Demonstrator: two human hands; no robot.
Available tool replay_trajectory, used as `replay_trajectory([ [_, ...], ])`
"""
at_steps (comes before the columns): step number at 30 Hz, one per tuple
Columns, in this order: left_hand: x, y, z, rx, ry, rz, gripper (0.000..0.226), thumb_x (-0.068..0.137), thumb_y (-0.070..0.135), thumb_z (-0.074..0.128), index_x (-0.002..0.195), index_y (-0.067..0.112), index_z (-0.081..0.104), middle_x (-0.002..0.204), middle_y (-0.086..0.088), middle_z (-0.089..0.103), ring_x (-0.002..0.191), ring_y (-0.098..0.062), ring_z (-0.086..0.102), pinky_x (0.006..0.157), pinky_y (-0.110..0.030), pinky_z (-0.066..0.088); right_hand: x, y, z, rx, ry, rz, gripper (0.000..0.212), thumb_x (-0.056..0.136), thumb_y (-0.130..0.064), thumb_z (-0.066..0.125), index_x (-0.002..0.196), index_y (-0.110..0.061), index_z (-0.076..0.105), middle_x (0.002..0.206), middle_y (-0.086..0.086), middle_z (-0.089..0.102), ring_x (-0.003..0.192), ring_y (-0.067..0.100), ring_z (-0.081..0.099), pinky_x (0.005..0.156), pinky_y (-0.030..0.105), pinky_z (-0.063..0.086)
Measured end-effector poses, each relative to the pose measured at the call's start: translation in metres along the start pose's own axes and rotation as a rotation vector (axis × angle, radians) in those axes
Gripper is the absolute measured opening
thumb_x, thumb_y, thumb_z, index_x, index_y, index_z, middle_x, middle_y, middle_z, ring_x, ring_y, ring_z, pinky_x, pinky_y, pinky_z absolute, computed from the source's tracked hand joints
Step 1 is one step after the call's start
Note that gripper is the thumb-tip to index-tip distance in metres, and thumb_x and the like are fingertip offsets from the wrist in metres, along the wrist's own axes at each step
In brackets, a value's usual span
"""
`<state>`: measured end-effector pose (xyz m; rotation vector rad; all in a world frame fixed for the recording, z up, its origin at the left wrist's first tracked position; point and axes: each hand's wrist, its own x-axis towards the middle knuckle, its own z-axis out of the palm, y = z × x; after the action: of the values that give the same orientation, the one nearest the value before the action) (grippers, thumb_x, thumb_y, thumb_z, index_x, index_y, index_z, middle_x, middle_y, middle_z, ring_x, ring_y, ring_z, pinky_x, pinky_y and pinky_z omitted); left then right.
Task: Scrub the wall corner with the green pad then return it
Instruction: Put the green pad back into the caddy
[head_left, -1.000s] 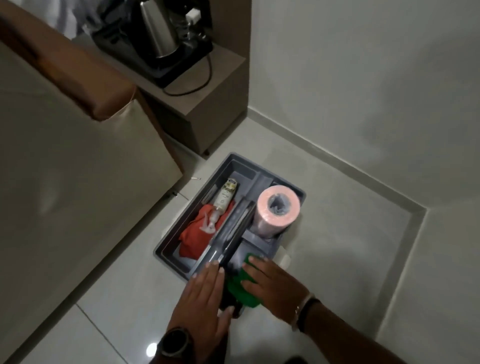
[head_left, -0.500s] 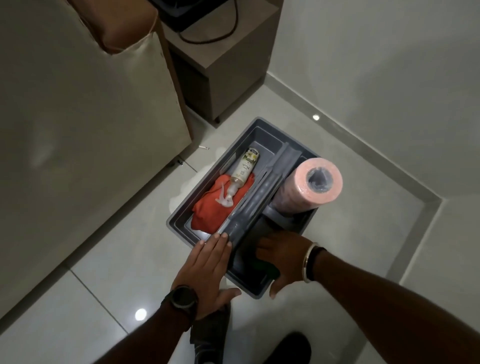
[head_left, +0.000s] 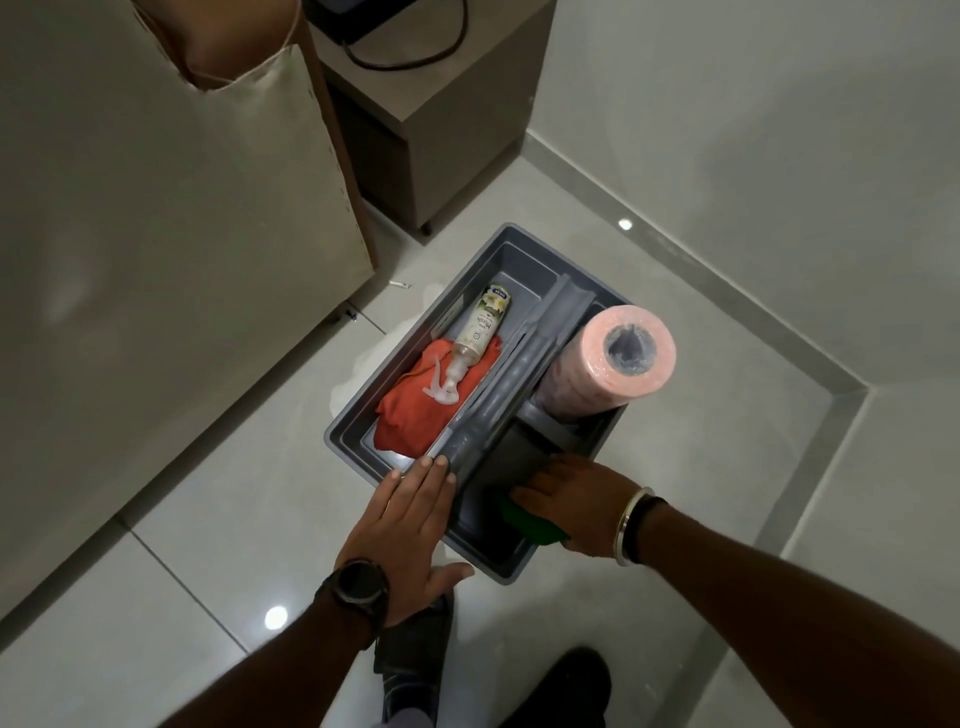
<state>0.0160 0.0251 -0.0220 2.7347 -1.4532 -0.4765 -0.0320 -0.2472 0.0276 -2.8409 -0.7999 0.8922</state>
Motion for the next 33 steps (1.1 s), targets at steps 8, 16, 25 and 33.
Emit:
replay_trajectory([
  [8,0.000,-0.001,0.003,0.014,0.043,0.008,0.099,0.088,0.083,0.033,0.147,0.006,0.051,0.152,-0.017,0.052,0.140,-0.037,0.050,0.119,-0.052,0.031,-0.037,0.009,0.013,-0.147,-0.040,-0.008,0.124,0.057,-0.048,0.080,0.153,-0.020,0.007,0.159,0.014,0.015,0.145,0.036,0.010,0.113,0.060,0.008],
  [16,0.000,-0.002,0.005,0.006,0.040,0.011,0.098,0.087,0.084,0.036,0.146,0.007,0.052,0.152,-0.016,0.053,0.140,-0.037,0.050,0.113,-0.055,0.034,0.007,-0.005,0.020,-0.216,-0.073,0.006,0.054,0.054,-0.024,0.092,0.102,-0.022,0.067,0.101,0.003,0.071,0.101,0.028,0.065,0.109,0.054,0.031],
  [25,0.001,-0.001,0.006,0.014,0.048,0.006,0.099,0.088,0.083,0.038,0.147,0.004,0.050,0.152,-0.019,0.052,0.139,-0.039,0.050,0.111,-0.056,0.037,0.031,0.015,-0.005,0.148,-0.485,0.009,0.062,0.085,-0.042,0.066,0.139,-0.023,0.042,0.142,0.006,0.047,0.131,0.033,0.041,0.109,0.050,0.034],
  [33,0.002,-0.002,0.008,0.010,0.052,0.005,0.099,0.088,0.083,0.037,0.146,0.005,0.050,0.152,-0.018,0.052,0.139,-0.039,0.050,0.112,-0.056,0.033,0.048,0.020,-0.033,0.229,-0.684,0.052,0.058,0.090,-0.054,0.054,0.137,-0.021,0.046,0.133,0.007,0.053,0.120,0.030,0.050,0.100,0.048,0.042],
])
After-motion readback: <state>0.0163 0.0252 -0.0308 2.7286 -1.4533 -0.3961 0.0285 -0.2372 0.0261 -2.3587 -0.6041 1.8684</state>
